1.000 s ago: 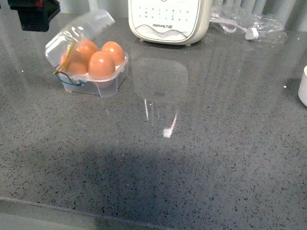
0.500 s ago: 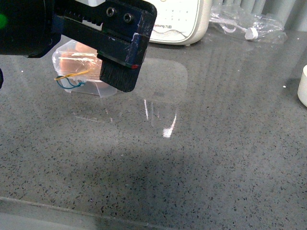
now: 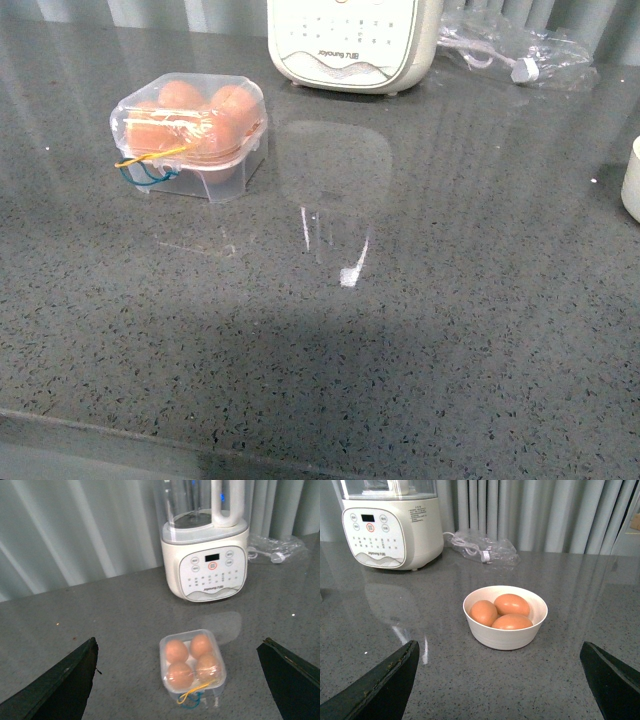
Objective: Put egg into box
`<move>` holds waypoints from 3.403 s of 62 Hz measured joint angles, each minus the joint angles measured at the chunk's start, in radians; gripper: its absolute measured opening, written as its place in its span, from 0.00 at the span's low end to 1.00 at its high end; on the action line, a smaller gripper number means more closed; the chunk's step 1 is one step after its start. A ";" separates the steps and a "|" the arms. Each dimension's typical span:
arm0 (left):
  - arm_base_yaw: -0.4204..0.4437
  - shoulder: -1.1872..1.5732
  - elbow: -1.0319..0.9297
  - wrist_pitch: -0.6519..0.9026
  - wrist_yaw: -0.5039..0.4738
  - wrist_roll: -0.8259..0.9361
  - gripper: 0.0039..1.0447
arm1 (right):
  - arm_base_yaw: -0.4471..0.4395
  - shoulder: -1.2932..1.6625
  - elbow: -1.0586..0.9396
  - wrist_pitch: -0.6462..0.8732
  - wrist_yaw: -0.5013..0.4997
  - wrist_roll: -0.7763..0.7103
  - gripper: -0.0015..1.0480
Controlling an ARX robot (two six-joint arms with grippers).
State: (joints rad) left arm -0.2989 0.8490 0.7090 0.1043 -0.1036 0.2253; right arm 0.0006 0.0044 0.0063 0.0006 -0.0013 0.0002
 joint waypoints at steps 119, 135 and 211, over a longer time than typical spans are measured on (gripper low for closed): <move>0.296 -0.647 -0.663 0.051 0.103 -0.225 0.03 | 0.000 0.000 0.000 0.000 0.000 0.000 0.93; 0.296 -0.840 -0.681 -0.102 0.104 -0.227 0.03 | 0.000 0.000 0.000 0.000 0.000 0.000 0.93; 0.296 -0.845 -0.681 -0.104 0.103 -0.227 0.94 | 0.000 0.000 0.000 0.000 0.000 0.000 0.93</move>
State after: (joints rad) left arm -0.0025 0.0036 0.0284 0.0006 -0.0006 -0.0021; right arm 0.0006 0.0044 0.0063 0.0006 -0.0013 0.0002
